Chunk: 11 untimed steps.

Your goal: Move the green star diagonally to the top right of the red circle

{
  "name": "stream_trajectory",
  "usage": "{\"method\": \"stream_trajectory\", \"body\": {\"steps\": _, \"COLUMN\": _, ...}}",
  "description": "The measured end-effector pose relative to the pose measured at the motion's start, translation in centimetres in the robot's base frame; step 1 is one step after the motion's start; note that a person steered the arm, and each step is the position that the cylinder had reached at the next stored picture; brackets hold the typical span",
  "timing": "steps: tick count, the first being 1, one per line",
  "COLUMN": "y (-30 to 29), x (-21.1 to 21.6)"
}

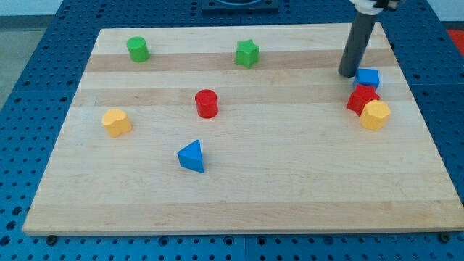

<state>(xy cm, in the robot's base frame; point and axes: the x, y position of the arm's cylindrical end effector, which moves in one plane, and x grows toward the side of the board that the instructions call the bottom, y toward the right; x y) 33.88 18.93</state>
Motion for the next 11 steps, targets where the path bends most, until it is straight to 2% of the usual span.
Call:
{"method": "stream_trajectory", "body": {"steps": 3, "y": -0.5, "x": 1.0}}
{"method": "stream_trajectory", "body": {"steps": 4, "y": -1.2, "x": -2.0}}
{"method": "stream_trajectory", "body": {"steps": 5, "y": -1.6, "x": -7.8}}
{"method": "stream_trajectory", "body": {"steps": 6, "y": -5.9, "x": -12.5}}
{"method": "stream_trajectory", "body": {"steps": 7, "y": -13.1, "x": -13.9}}
{"method": "stream_trajectory", "body": {"steps": 8, "y": -18.3, "x": -12.2}}
{"method": "stream_trajectory", "body": {"steps": 9, "y": -18.7, "x": -8.6}}
{"method": "stream_trajectory", "body": {"steps": 11, "y": -15.4, "x": 0.0}}
